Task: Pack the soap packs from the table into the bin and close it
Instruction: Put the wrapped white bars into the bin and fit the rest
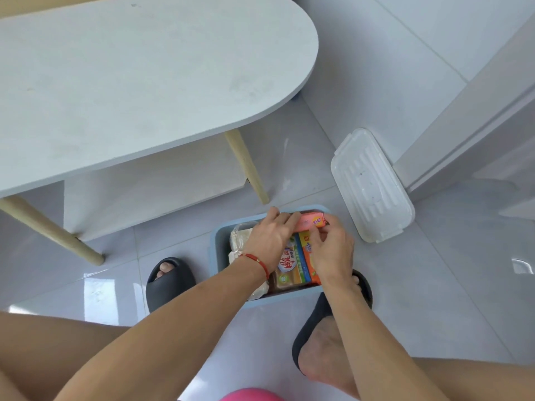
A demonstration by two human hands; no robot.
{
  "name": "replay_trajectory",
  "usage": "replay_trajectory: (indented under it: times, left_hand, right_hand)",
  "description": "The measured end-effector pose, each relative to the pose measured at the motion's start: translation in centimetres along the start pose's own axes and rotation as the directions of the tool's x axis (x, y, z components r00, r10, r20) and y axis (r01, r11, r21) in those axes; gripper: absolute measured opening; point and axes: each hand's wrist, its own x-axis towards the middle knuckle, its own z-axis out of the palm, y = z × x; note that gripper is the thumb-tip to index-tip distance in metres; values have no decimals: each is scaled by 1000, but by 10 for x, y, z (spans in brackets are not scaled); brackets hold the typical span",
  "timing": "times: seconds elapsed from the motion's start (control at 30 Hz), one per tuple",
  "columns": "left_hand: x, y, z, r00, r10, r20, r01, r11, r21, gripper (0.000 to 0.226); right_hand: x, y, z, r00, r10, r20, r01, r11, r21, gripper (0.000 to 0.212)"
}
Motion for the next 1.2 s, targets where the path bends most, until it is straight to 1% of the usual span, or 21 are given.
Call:
replay_trajectory:
  times: [0.07,0.13,0.23,0.3,0.4,0.43,0.5,0.53,0.57,0.6,0.63,0.7,0.73,0.8,0.87,0.93,0.97,1.07,1.1,1.17,1.2]
  left_hand:
    - [0,2,3,1000,-20,-18,21,998,63,52]
    - [5,3,4,999,-51,13,50,993,106,51]
    - [12,0,4,993,-90,81,82,991,102,45]
    - [12,-3,4,991,-91,97,81,991,109,44]
    - [3,-6,2,991,-96,96,94,995,27,40]
    - [-3,-6,1,991,-104,85,103,994,19,35]
    - [-13,-5,6,991,-120,67,113,988,101,24]
    - [-17,-4,11,991,-112,66,102,985,138,22]
    - [-21,-3,14,993,-99,63,90,987,130,22]
    - [-23,-2,19,996,-78,51,73,993,97,27]
    - [-26,-1,21,996,-59,59,55,996,71,33]
    - [-32,-1,19,997,-57,54,55,998,40,40]
    - [-39,-1,17,997,-83,12,82,996,23,40]
    - [-60,1,16,977,-193,-86,195,981,6,44]
    - [-80,-1,19,924,-361,-124,363,932,-9,53]
    - [-89,-6,24,875,-478,-74,470,877,-104,62]
    - [-87,-6,28,865,-500,-40,489,858,-159,65]
    - [-68,4,33,883,-456,110,468,872,-146,64]
    - [-62,10,36,871,-472,134,489,858,-156,64]
    - [-53,18,32,797,-587,142,602,753,-267,67]
    - [-51,19,30,776,-619,126,623,717,-315,70]
  right_hand:
    - [3,4,1,1000,-14,-3,14,999,-35,27]
    - [8,6,1,1000,-22,13,23,997,-79,30]
    - [19,8,1,996,-50,76,61,986,-153,27]
    - [29,7,1,990,-43,132,73,972,-225,27]
    - [36,4,2,985,-26,168,82,939,-333,28]
    - [35,4,3,985,-64,159,119,923,-365,27]
    - [28,6,7,958,-251,142,288,865,-410,25]
    - [22,10,10,923,-342,175,384,814,-435,26]
    - [17,15,14,883,-406,235,469,756,-456,32]
    - [13,22,18,846,-433,311,533,710,-460,39]
    - [10,28,20,824,-429,372,564,689,-456,45]
    - [13,34,20,816,-417,400,570,692,-443,49]
    - [14,36,20,814,-421,401,574,692,-437,48]
    - [13,38,20,807,-424,411,584,674,-452,50]
    - [9,41,22,812,-400,425,576,664,-477,54]
    - [4,44,25,827,-350,440,547,686,-481,57]
    - [3,45,27,834,-326,445,528,704,-475,58]
    - [1,38,31,848,-267,457,474,767,-432,60]
    - [1,36,32,851,-248,463,454,791,-411,60]
    - [0,33,30,854,-231,466,428,822,-376,59]
    - [-1,32,29,854,-233,464,423,830,-363,59]
